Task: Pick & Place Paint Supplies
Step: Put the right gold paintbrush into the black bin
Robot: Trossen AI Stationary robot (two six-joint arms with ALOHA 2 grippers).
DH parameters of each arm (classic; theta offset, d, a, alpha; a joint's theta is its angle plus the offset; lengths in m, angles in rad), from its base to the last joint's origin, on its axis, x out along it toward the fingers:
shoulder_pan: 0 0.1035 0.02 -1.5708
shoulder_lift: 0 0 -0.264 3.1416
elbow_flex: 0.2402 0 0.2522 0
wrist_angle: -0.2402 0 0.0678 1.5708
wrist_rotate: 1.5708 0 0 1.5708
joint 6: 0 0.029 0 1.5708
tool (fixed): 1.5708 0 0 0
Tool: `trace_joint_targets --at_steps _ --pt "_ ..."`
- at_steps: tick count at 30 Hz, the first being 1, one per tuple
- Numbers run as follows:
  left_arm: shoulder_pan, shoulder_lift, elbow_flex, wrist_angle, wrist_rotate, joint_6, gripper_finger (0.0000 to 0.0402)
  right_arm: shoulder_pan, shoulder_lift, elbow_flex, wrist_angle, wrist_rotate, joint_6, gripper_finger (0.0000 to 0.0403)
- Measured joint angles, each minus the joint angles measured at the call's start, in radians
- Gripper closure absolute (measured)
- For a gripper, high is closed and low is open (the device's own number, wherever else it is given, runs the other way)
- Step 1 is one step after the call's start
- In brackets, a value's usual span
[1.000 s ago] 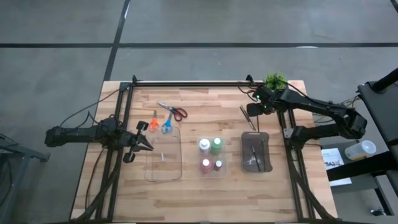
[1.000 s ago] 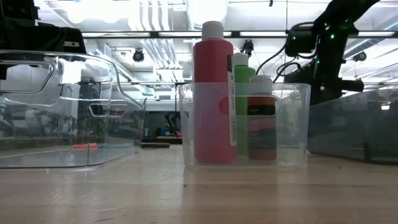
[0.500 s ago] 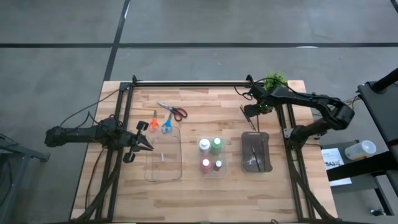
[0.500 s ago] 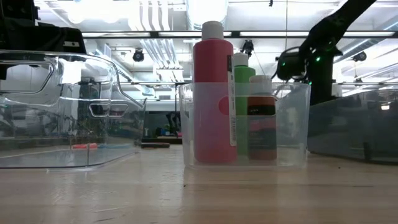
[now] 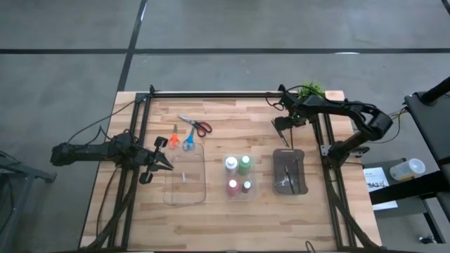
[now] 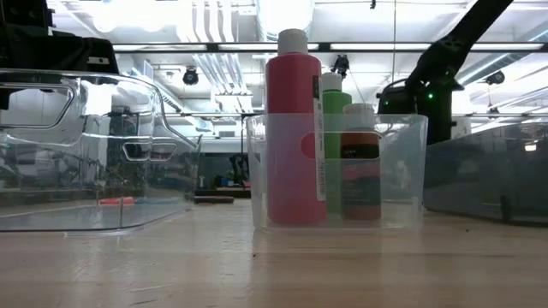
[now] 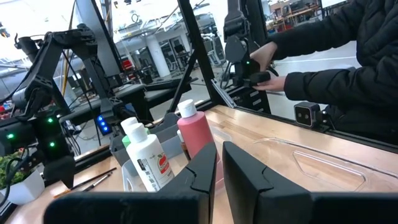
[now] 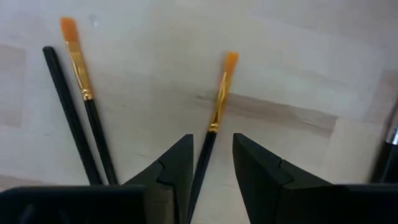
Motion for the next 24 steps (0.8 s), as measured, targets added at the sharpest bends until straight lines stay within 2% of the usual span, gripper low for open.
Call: trace_joint_targets --at_steps 14,24 --pt "0.000 0.000 0.000 0.000 0.000 0.000 0.0366 -0.024 0.082 0.005 0.029 -0.027 -0.019 0.0293" --pt "0.000 0.000 0.000 0.000 0.000 0.000 0.0366 -0.024 0.083 0.003 0.033 -0.026 -0.005 0.0294"
